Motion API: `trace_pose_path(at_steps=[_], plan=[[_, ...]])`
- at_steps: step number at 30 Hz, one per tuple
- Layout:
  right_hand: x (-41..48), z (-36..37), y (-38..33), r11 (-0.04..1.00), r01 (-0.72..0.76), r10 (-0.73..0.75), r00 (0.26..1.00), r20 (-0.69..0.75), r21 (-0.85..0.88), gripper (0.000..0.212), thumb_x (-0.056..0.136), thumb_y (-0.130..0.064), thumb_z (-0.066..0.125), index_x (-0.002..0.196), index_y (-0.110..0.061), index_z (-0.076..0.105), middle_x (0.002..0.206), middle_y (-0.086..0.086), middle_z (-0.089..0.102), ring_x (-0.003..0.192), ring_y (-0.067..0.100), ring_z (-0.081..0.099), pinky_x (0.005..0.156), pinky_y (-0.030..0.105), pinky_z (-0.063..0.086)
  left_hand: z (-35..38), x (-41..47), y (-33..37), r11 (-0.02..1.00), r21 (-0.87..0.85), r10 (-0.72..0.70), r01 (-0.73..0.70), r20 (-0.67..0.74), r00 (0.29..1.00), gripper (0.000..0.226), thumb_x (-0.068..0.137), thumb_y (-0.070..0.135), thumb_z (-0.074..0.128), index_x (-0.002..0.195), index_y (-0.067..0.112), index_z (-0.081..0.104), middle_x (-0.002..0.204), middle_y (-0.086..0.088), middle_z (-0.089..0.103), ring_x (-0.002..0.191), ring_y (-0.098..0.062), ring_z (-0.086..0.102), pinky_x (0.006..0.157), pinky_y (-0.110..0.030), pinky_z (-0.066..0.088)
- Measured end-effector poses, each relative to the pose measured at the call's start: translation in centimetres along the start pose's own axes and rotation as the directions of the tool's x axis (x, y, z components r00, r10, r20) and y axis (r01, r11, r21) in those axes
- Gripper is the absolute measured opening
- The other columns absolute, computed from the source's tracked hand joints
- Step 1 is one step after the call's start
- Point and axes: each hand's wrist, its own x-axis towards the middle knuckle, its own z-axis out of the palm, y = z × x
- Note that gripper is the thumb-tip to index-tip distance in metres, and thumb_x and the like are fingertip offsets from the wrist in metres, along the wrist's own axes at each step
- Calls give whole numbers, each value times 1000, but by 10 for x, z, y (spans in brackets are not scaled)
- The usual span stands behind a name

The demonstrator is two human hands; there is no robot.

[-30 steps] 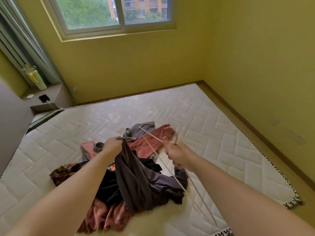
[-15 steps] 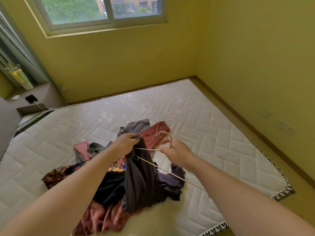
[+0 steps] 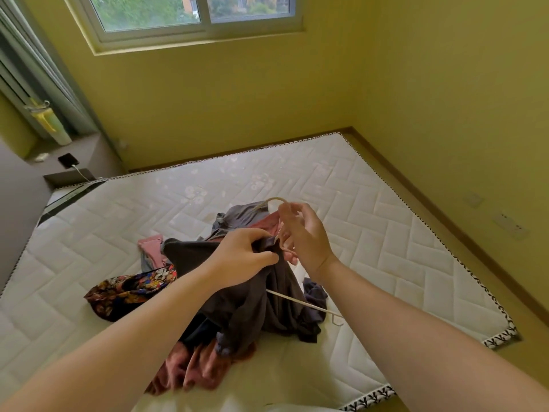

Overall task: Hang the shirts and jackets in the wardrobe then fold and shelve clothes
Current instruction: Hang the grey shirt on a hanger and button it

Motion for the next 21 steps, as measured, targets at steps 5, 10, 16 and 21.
trace_pose_path(at_steps=[5, 10, 16, 21], plan=[[0, 11, -10, 943, -210, 209, 977, 32, 258, 56, 89, -61, 58, 114, -11, 61, 92, 15, 70, 70, 30, 70, 58, 46, 58, -15, -6, -3, 995, 101, 32, -15, -164, 986, 49, 74, 77, 63, 72, 29, 67, 72, 9, 63, 66, -8, 57, 57, -18, 41], [-3, 26, -12, 909, -325, 329, 944, 30, 261, 23, 96, -14, 46, 106, -3, 64, 97, 26, 69, 71, 31, 69, 58, 40, 58, -20, -12, -5, 978, 210, 37, 11, -220, 975, 32, 88, 58, 62, 67, 34, 60, 68, 7, 59, 68, -11, 54, 61, -32, 43], [-4, 31, -2, 869, -412, 453, 886, 103, -274, 20, 90, -2, 55, 95, -18, 65, 94, 8, 67, 89, 21, 64, 75, 36, 56, -25, -19, -2, 967, 256, 38, 11, -186, 982, 16, 96, 43, 60, 92, 28, 58, 84, 11, 59, 76, -8, 56, 66, -27, 46], [-6, 28, -1, 812, -410, 553, 768, 322, -416, 17, 74, -14, 75, 80, -30, 77, 85, -9, 73, 88, 12, 60, 71, 32, 47, -23, -27, 8, 936, 345, 118, -75, -107, 987, 9, 102, 28, 49, 101, 25, 58, 100, 11, 57, 90, -8, 56, 84, -33, 51]])
